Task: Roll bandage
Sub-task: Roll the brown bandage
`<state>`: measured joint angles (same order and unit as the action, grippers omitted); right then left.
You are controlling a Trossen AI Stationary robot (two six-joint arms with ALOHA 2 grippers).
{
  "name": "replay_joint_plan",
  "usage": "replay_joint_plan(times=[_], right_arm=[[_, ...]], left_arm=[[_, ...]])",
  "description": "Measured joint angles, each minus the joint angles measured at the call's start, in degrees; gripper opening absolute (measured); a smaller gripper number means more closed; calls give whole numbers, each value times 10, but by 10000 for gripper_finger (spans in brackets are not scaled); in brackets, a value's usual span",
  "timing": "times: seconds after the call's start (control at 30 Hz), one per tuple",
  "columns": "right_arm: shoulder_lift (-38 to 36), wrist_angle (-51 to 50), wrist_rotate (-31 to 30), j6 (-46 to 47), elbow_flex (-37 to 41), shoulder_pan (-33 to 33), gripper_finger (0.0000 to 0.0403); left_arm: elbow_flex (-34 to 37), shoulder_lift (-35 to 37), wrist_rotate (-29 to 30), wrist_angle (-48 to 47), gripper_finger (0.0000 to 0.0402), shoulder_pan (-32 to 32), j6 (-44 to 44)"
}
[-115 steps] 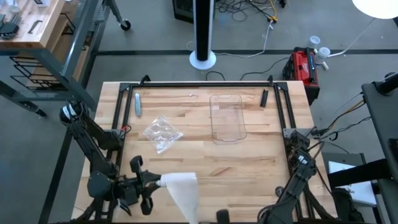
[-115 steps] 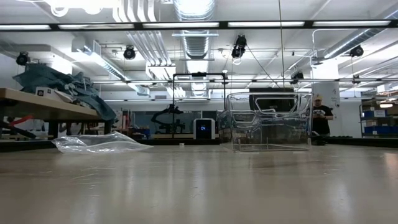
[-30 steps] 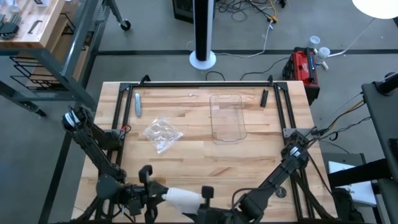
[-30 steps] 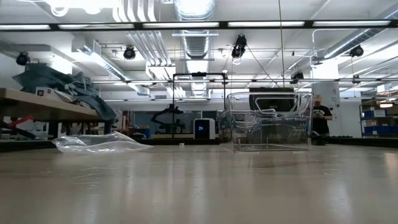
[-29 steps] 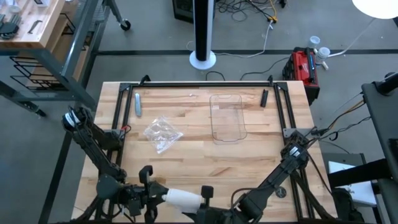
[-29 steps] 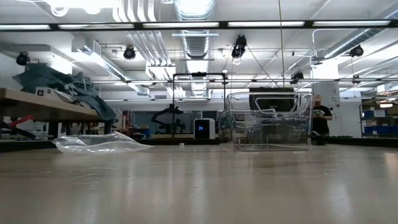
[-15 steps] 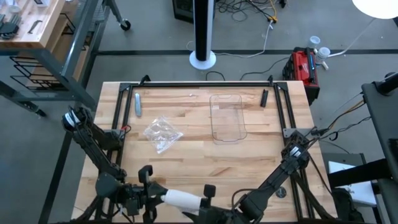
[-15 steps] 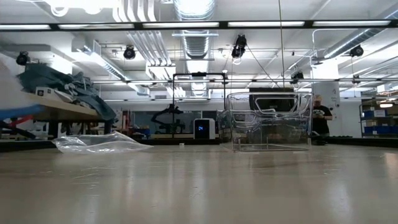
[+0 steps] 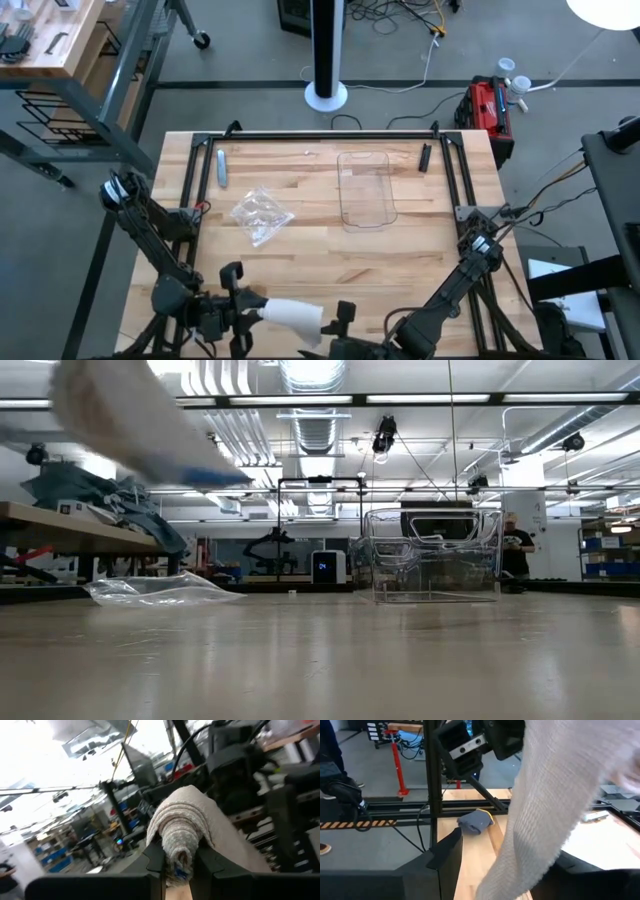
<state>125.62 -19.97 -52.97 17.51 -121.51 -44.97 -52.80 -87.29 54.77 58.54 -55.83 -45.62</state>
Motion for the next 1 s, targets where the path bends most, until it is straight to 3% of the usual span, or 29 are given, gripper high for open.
replay_joint_plan(times=[0.7, 0.9, 1.0], right_arm=[[-14, 15, -16, -10, -1, -33, 181], [-5, 15, 54, 4, -1, -21, 180], [7, 14, 55, 12, 1, -7, 181]], left_arm=[[0, 1, -29, 55, 36, -35, -52], [0, 1, -28, 65, 36, -45, -72], [0, 1, -25, 64, 36, -45, -74]])
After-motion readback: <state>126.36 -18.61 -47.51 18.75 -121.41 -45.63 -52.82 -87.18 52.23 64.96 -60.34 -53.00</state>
